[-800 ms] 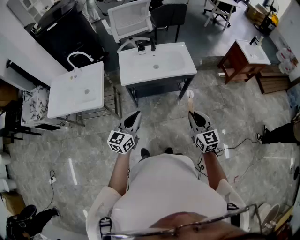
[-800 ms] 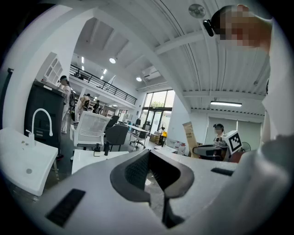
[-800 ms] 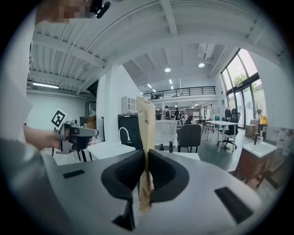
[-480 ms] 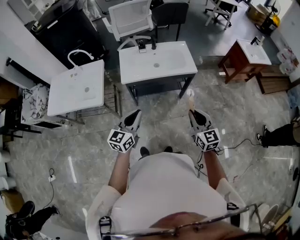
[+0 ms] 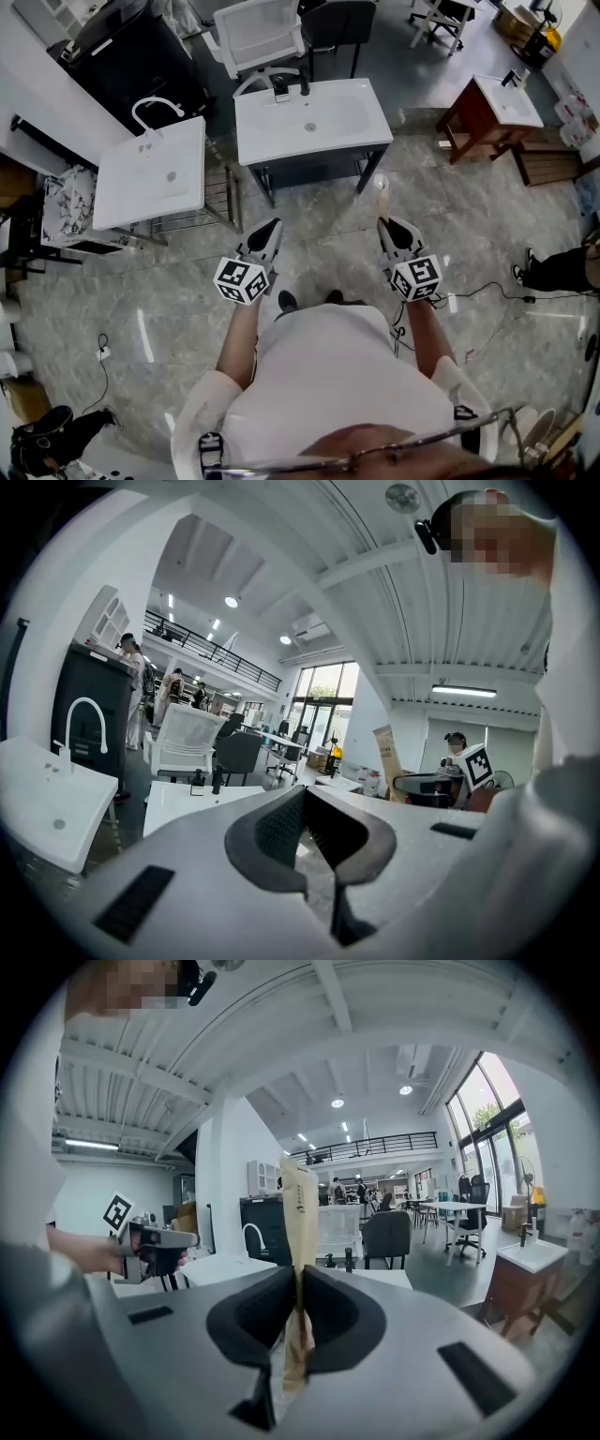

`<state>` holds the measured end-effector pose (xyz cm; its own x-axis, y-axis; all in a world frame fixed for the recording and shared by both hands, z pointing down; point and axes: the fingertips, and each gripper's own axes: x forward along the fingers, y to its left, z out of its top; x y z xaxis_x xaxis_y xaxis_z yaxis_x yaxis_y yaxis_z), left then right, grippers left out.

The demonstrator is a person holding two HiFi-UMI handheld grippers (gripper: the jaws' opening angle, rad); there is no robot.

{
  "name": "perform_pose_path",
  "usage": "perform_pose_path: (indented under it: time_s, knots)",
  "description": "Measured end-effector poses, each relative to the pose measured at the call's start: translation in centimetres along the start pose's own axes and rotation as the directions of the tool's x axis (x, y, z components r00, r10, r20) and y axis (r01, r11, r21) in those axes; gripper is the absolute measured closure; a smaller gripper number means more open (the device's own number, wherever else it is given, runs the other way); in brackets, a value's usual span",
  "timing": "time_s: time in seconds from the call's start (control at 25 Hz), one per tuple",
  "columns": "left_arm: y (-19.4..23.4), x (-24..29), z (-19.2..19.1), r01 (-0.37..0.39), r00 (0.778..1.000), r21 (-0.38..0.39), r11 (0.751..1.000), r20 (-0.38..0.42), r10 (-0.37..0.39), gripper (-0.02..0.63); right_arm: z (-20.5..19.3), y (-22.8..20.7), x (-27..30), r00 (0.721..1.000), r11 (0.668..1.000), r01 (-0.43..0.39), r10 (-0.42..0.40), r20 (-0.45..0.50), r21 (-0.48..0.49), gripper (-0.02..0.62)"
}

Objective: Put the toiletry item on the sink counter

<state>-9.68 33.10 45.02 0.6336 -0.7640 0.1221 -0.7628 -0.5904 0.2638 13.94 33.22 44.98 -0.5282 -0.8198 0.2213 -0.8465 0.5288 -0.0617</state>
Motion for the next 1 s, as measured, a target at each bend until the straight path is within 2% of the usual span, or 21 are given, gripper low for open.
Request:
perform_pose_path:
  time_s: [0.52,1.0]
  knots:
    - [-3.2,3.6,-2.0,-0.061,0.998,-0.011,0.998,-0.008,0.061,0.603,-1.8,-5.2,-1.0,0.998,0.998,-0.061,0.060,-0.026,-0.019,0.560]
    - [-1.9,9.2,-1.8,-0.044,0.999,-0.010,0.999,-0.026,0.044,0.603,-2.2,-9.6,1.5,0.999,0.999,-0.045,0.045,-0.031,0.002,0.560]
